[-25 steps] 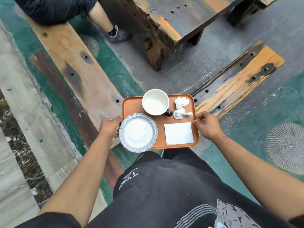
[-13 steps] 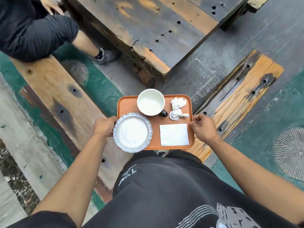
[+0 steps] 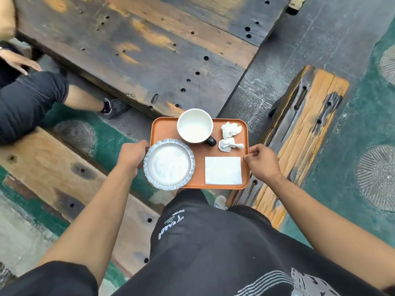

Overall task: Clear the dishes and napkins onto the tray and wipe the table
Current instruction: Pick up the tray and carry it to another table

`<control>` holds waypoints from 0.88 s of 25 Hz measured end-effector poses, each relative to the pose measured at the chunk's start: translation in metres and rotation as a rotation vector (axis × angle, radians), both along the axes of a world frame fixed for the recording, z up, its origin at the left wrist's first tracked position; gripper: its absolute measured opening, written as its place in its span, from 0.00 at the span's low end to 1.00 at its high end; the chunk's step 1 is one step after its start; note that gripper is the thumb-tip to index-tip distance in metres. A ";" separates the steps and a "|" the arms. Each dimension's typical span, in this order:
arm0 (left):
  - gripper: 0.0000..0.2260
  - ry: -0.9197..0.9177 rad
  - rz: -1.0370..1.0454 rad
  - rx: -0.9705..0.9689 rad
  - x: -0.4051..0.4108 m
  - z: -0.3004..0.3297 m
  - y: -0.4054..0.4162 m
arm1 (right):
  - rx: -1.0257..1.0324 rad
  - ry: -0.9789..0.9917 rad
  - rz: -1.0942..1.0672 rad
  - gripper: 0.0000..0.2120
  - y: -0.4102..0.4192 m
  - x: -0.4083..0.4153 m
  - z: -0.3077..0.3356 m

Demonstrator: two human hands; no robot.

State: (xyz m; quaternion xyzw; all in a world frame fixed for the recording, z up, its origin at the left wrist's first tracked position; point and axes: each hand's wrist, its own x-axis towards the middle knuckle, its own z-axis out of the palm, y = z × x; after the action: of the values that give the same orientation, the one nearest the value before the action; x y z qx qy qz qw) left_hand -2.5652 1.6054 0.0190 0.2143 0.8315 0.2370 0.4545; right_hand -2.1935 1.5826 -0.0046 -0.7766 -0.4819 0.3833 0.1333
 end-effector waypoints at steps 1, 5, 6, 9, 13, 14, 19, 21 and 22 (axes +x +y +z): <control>0.06 -0.008 -0.019 -0.002 -0.006 -0.003 0.020 | -0.007 -0.004 -0.030 0.02 0.009 -0.007 -0.003; 0.07 -0.029 -0.156 -0.037 -0.033 -0.012 0.099 | -0.048 -0.040 -0.162 0.02 0.043 -0.040 -0.014; 0.08 -0.027 -0.185 -0.044 -0.041 -0.014 0.119 | -0.057 -0.049 -0.192 0.01 0.051 -0.050 -0.014; 0.12 -0.037 -0.289 -0.073 -0.065 -0.025 0.178 | -0.067 -0.055 -0.275 0.01 0.072 -0.081 -0.016; 0.12 -0.026 -0.407 -0.105 -0.082 -0.040 0.234 | -0.077 -0.082 -0.362 0.01 0.101 -0.117 -0.025; 0.12 -0.012 -0.433 -0.111 -0.086 -0.044 0.246 | -0.087 -0.092 -0.370 0.02 0.109 -0.125 -0.030; 0.17 -0.010 -0.471 -0.157 -0.102 -0.069 0.293 | -0.158 -0.095 -0.389 0.02 0.141 -0.145 -0.051; 0.18 -0.024 -0.484 -0.160 -0.098 -0.066 0.302 | -0.168 -0.105 -0.410 0.02 0.151 -0.146 -0.055; 0.18 -0.029 -0.495 -0.155 -0.095 -0.064 0.307 | -0.168 -0.111 -0.417 0.02 0.155 -0.145 -0.057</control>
State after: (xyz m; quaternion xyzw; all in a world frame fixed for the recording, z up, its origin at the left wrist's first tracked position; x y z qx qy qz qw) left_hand -2.6604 1.9122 -0.0452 0.3724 0.7628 0.0572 0.5255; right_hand -2.3389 1.7375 -0.0615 -0.8877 -0.2840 0.3428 0.1176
